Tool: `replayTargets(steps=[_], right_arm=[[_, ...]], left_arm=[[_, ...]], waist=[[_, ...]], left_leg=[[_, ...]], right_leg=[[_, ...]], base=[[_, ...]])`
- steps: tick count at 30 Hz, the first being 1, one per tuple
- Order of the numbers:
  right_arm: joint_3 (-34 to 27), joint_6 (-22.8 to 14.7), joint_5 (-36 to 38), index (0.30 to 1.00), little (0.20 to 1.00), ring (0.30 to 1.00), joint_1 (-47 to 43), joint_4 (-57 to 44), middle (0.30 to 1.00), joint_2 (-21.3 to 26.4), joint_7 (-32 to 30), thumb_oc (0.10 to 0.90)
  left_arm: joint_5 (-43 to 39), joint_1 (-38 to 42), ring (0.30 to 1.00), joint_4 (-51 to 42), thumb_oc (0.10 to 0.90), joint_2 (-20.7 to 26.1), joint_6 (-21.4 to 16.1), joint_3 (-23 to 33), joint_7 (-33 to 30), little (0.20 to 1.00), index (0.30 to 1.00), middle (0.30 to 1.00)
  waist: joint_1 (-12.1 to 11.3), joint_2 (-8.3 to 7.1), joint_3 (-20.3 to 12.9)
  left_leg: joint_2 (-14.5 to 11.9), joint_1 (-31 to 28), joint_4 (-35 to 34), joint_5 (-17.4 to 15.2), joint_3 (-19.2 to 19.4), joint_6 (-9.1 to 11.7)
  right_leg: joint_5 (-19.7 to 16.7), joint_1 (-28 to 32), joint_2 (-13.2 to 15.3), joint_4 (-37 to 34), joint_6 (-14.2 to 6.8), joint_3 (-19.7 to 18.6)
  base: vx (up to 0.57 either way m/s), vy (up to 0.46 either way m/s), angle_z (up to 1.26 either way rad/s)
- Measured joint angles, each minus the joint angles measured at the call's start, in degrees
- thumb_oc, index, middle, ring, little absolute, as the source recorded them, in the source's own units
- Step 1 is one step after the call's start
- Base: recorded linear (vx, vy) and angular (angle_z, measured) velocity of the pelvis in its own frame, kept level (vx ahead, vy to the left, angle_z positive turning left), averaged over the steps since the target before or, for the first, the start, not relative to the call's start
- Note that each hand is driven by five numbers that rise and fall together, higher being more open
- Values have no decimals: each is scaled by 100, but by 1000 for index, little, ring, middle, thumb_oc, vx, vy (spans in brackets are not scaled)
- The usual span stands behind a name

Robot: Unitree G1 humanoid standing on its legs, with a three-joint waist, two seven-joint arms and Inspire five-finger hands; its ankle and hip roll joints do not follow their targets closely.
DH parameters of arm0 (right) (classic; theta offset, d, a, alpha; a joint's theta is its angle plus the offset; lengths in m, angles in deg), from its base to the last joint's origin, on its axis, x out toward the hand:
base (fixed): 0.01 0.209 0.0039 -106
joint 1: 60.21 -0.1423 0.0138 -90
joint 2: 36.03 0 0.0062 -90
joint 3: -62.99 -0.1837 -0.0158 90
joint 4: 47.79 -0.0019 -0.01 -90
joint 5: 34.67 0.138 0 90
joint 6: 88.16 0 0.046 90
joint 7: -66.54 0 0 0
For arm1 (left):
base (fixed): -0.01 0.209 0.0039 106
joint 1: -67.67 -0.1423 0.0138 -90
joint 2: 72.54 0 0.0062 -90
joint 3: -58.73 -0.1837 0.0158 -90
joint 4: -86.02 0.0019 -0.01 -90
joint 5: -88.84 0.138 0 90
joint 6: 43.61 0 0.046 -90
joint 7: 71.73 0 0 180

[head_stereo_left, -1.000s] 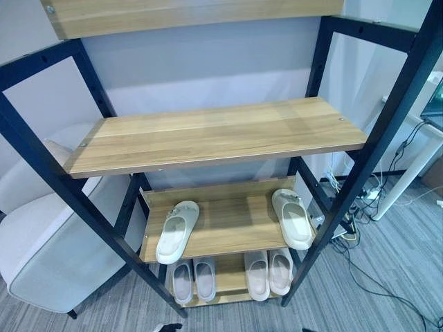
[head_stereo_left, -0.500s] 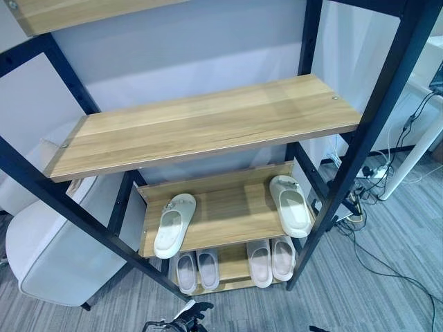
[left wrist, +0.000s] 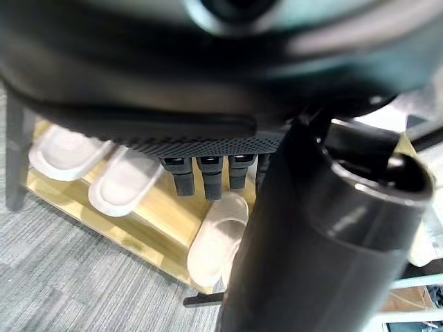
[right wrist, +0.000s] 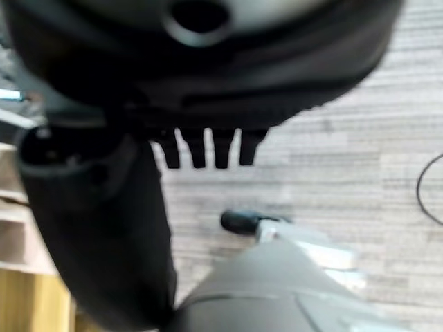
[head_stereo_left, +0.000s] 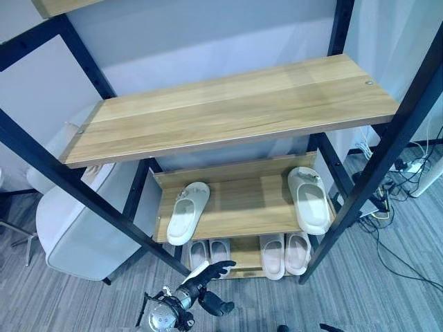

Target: Arrange the slippers neatly on the shoe rack.

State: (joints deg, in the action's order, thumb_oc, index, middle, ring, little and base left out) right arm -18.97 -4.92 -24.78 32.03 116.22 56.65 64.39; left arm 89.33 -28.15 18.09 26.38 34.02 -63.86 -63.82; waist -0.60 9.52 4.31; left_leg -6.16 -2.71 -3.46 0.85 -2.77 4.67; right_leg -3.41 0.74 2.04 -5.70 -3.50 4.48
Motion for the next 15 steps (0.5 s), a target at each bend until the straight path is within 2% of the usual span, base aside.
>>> replayTargets(steps=[7, 15], right_arm=[[2, 16, -157, 900, 900, 900, -2, -3, 900, 21, -3, 800], [19, 17, -319, 900, 900, 900, 0, -2, 900, 39, 4, 800]], left_arm=[[-647, -394, 900, -1204, 800, 511, 1, 200, 427, 900, 900, 900], [-716, -467, 900, -1732, 800, 776, -15, 634, 473, 900, 900, 900]], waist=[[-27, 0, -1], [-24, 7, -32]], left_leg=[[7, -29, 7, 6, -52, -2], [4, -53, 8, 22, -89, -3]], right_leg=[[7, 57, 7, -2, -5, 36], [5, 97, 4, -2, -5, 67]], base=[[15, 1, 3], [12, -1, 2]])
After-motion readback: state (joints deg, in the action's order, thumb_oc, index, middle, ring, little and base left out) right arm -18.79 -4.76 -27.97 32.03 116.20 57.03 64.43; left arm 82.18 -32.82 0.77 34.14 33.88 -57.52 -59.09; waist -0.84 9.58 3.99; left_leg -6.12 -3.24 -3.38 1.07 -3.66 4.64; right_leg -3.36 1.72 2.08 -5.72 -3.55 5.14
